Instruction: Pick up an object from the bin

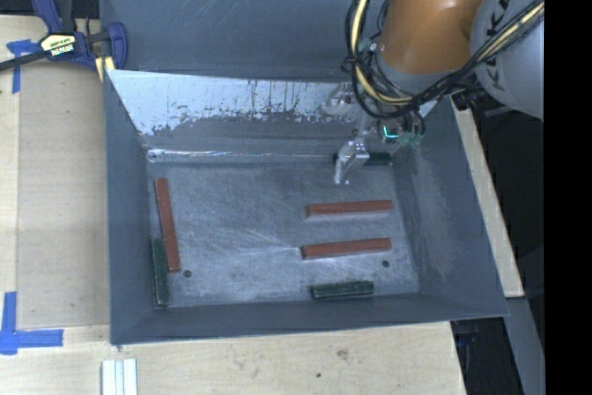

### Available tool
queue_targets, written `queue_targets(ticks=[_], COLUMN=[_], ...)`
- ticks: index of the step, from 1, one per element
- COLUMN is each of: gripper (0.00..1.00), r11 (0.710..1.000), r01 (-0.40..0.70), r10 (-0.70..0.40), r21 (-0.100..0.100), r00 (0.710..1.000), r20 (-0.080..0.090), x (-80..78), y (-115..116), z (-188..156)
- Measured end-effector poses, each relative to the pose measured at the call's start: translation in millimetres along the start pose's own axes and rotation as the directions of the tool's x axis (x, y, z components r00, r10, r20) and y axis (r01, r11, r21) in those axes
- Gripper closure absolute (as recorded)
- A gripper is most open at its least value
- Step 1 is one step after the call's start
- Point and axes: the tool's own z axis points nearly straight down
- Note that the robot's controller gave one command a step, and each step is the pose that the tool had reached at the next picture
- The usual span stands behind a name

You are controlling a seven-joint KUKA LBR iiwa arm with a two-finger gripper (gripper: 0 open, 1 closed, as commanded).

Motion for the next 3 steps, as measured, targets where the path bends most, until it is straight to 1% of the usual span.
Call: queue_targets(ticks=[1,2,3], gripper=[0.0,0.0,0.0], r11=[1.0,1.0,1.0], r01=[0.0,-0.021,-0.02], r10=[0.0,0.021,0.02], r21=[0.0,0.0,0.0], r00=[1.0,1.0,1.0], r20=[0.009,0.012,0.004], x=[-1.4,21.4,34.2], y=[0,-20,-35], z=[-5,68,83])
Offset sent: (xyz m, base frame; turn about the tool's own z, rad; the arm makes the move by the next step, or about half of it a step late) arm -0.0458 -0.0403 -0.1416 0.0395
